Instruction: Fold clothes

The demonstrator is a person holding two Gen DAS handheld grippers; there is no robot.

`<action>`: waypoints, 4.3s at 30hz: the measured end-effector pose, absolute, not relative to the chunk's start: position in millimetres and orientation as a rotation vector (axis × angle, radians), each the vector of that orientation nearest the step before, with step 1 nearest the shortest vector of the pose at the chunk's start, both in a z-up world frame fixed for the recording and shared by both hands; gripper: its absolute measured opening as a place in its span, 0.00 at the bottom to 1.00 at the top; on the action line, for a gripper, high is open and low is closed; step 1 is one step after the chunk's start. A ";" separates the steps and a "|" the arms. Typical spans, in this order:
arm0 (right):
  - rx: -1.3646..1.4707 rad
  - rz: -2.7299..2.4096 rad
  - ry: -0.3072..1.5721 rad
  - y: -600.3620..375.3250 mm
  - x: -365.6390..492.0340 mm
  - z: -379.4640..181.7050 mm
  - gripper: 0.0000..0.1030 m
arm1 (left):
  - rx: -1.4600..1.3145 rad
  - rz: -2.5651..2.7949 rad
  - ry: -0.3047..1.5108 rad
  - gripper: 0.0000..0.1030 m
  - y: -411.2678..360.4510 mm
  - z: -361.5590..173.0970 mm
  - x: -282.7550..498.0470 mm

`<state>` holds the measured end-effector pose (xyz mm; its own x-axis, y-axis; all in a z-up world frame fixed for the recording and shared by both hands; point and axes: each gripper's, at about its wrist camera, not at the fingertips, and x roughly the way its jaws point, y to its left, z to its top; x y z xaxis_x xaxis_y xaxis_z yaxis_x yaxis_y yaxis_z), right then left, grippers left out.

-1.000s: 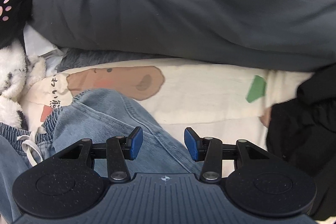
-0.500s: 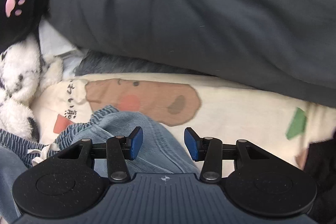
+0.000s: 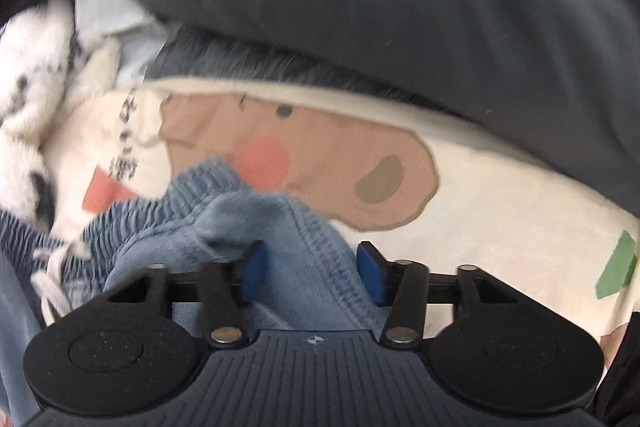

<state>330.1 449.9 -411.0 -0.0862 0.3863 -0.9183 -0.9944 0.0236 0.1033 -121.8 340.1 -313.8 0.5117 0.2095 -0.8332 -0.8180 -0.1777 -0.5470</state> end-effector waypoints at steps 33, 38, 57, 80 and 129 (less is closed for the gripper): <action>-0.705 0.959 0.707 315.4 404.9 -285.7 0.05 | -1.071 0.747 0.659 0.15 400.3 -288.4 -26.1; -0.695 0.910 0.676 313.0 417.7 -269.3 0.05 | -1.045 0.754 0.624 0.14 416.1 -286.4 -19.3; -0.772 0.909 0.801 353.4 438.5 -354.4 0.22 | -1.192 0.841 0.754 0.65 426.6 -355.3 -14.5; -0.725 1.129 0.929 402.7 460.7 -357.3 0.49 | -1.337 0.925 0.732 0.63 450.6 -402.0 -4.9; -0.819 1.073 0.674 392.0 433.7 -317.5 0.08 | -0.864 0.909 0.781 0.15 486.8 -321.6 14.4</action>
